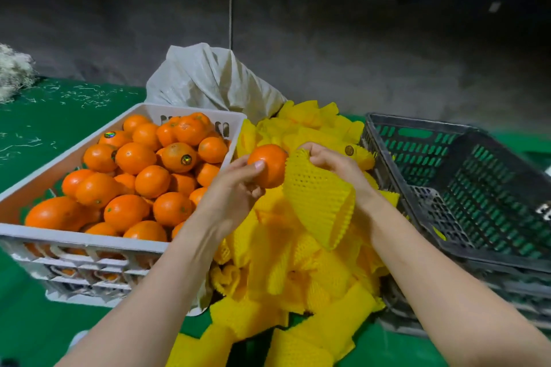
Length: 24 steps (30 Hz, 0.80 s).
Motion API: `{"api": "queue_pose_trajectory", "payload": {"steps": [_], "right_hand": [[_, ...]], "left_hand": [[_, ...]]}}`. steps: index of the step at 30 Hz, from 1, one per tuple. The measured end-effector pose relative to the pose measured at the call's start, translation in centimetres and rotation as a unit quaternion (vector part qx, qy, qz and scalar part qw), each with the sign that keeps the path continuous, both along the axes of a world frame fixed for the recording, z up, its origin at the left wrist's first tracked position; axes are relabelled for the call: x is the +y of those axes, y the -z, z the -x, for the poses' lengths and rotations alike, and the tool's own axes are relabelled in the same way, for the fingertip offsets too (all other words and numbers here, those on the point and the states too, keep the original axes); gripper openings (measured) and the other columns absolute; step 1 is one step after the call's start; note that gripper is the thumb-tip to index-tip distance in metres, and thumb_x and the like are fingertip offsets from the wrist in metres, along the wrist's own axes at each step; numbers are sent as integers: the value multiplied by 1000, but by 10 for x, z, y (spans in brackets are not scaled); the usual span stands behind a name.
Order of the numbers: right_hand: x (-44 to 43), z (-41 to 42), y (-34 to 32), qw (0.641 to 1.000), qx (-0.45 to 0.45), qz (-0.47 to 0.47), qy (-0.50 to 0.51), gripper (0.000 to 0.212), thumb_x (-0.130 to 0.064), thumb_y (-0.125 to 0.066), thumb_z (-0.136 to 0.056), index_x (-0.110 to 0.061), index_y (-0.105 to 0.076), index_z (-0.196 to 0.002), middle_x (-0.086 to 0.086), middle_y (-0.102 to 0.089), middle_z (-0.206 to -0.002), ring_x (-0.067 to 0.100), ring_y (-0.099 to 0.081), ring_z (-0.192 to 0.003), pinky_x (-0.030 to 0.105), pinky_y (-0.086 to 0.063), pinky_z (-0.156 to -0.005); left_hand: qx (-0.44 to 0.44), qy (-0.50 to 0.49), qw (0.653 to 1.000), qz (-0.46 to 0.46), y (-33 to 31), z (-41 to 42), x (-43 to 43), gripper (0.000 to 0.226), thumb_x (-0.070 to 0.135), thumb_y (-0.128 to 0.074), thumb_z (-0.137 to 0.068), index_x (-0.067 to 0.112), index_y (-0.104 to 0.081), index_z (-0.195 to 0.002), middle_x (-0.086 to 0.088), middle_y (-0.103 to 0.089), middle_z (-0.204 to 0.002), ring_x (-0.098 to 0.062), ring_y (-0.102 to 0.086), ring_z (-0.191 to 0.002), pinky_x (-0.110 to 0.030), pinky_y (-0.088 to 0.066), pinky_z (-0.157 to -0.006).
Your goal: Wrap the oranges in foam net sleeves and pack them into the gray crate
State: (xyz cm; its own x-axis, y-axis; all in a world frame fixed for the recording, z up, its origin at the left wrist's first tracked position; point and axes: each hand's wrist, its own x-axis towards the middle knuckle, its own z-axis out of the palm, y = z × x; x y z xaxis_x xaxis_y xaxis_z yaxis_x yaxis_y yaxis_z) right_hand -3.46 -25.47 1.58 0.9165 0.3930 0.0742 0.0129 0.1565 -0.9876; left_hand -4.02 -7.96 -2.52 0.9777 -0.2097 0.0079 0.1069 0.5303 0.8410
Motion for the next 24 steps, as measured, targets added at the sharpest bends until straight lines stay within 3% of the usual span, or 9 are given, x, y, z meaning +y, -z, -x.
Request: {"api": "queue_pose_trajectory", "payload": {"steps": [2, 6, 8, 11, 14, 17, 19, 22, 24], "right_hand": [[-5, 3, 4, 1000, 10, -1, 6, 29, 4, -25, -88, -8, -49, -79, 4, -46, -68, 8, -48, -56, 26, -36, -60], [-13, 14, 12, 997, 41, -51, -46, 30, 6, -24, -88, -6, -50, -81, 4, -58, -65, 12, -57, -60, 26, -47, -61], [-13, 18, 16, 999, 19, 17, -41, 32, 8, -27, -89, -9, -53, -83, 6, -62, -76, 15, -56, -71, 24, -46, -65], [-14, 17, 17, 981, -76, 165, 64, 35, 14, -34, -88, -14, -52, -76, 12, -53, -76, 5, -51, -60, 18, -39, -57], [-23, 11, 23, 935, -174, 248, 185, 26, 9, -44, -90, -14, -50, -79, 14, -44, -72, 14, -39, -60, 29, -28, -57], [-29, 9, 36, 925, -192, 234, 231, 14, 1, -48, -93, -11, -50, -89, 12, -46, -73, 20, -37, -68, 31, -27, -62], [-27, 11, 42, 909, -206, 243, 268, 10, -1, -48, -93, -10, -53, -91, 14, -49, -77, 19, -41, -71, 31, -29, -63], [-20, 18, 49, 900, -200, 222, 318, 14, -8, -45, -96, -17, -50, -87, -2, -51, -68, 4, -44, -62, 33, -32, -60], [-11, 27, 55, 888, -206, 214, 352, 12, -20, -42, -96, -22, -44, -84, -9, -47, -62, -3, -44, -55, 39, -31, -59]], "left_hand": [[48, -1, 997, 56, 1, 1, -16, 45, 20, -68, -68, 14, -60, -111, -11, -58, -98, -16, -53, -72, -25, -39, -62], [48, -17, 998, 37, 7, 3, -42, 43, 17, -61, -80, 23, -57, -122, -7, -71, -98, -23, -65, -77, -33, -49, -68], [50, -30, 997, 48, 11, 5, -52, 38, 6, -60, -82, 26, -61, -115, -7, -74, -91, -25, -66, -75, -35, -51, -68], [62, -31, 996, 56, 14, 9, -57, 43, -2, -56, -84, 24, -60, -118, -9, -71, -84, -22, -61, -65, -31, -49, -60], [74, 6, 994, 85, 19, 13, -58, 35, 6, -48, -91, 20, -57, -123, -7, -68, -92, -20, -65, -69, -29, -53, -60], [73, 54, 992, 85, 21, 19, -60, 40, 22, -54, -85, 18, -57, -124, -7, -66, -104, -23, -64, -86, -35, -51, -71], [33, 66, 996, 49, 21, 22, -61, 55, 17, -61, -75, 19, -53, -129, -9, -65, -110, -25, -62, -96, -39, -49, -81], [7, 26, 999, 20, 22, 21, -67, 60, 18, -63, -73, 14, -51, -131, -7, -69, -101, -20, -66, -87, -34, -51, -76], [46, -12, 997, 65, 19, 20, -73, 61, 27, -59, -76, 5, -49, -131, -9, -69, -95, -21, -66, -85, -36, -51, -79]]}}
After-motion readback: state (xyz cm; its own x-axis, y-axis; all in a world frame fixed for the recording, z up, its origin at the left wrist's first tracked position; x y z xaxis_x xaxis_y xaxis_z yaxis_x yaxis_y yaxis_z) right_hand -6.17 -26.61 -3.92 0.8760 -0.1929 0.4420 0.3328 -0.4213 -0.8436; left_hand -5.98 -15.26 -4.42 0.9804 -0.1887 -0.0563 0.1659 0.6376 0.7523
